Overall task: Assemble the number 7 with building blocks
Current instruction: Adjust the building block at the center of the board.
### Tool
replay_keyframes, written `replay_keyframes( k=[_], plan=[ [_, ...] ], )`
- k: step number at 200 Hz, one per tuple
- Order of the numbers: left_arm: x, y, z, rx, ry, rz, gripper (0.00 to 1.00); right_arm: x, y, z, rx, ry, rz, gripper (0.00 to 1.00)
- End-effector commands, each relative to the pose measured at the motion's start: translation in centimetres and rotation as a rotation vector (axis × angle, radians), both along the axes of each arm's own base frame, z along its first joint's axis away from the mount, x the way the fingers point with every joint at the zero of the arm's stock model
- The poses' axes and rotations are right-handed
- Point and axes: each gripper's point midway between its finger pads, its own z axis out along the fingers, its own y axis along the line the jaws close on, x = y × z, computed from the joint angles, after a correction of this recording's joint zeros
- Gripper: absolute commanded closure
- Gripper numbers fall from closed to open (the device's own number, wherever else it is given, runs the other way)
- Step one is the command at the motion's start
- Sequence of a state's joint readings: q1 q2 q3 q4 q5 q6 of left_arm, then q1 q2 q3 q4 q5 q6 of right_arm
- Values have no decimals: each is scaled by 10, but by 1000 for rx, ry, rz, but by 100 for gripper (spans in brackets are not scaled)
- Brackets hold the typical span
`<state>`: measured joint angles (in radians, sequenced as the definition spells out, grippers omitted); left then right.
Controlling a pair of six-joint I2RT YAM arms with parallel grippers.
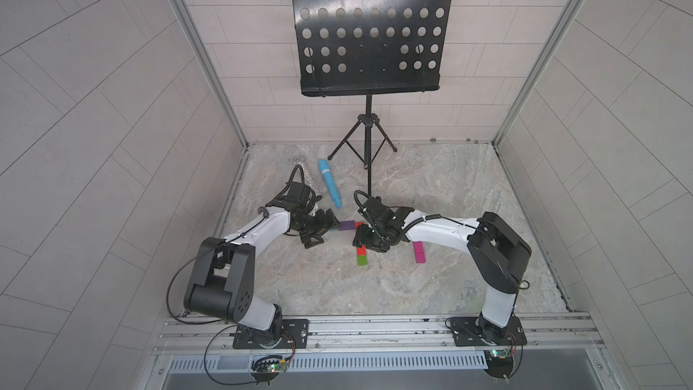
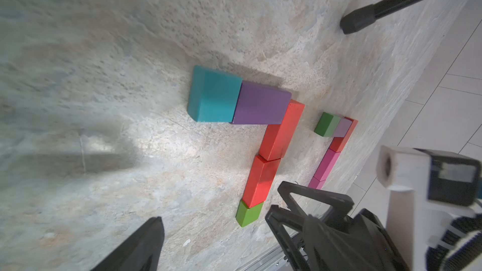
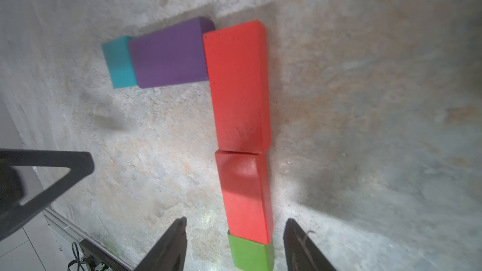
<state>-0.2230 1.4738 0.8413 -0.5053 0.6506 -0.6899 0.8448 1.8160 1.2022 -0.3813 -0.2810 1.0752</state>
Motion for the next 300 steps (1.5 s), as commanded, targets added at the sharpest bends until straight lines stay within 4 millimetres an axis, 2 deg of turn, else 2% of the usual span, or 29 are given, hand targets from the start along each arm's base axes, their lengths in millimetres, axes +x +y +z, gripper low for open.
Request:
replay_keyframes(
  k=[1, 41, 64, 86, 106, 138, 194, 300],
  plan=[
    [-2, -5, 8, -24, -36, 48, 12, 4, -7, 24, 10, -77, -36, 38],
    [-4, -17, 15, -81, -72, 115, 20, -1, -26, 25, -21, -110, -59, 51],
    [-17, -30, -2, -90, 6, 61, 30, -1, -37, 17, -81, -106, -51, 58],
    [-24, -38, -21, -72, 60, 22, 45, 0, -39, 8, -105, -86, -37, 63],
    [-21, -39, -25, -77, 47, 35, 59, 4, -40, 1, -99, -86, -47, 68],
    [-17, -42, -30, -78, 52, 31, 68, 3, -44, -10, -99, -59, -64, 73],
    [-18, -49, -49, -49, 104, 2, 72, 4, -44, -23, -103, -26, -81, 75],
    [-6, -59, -52, -33, 89, -16, 71, 4, -48, -27, -88, -11, -106, 75]
  ],
)
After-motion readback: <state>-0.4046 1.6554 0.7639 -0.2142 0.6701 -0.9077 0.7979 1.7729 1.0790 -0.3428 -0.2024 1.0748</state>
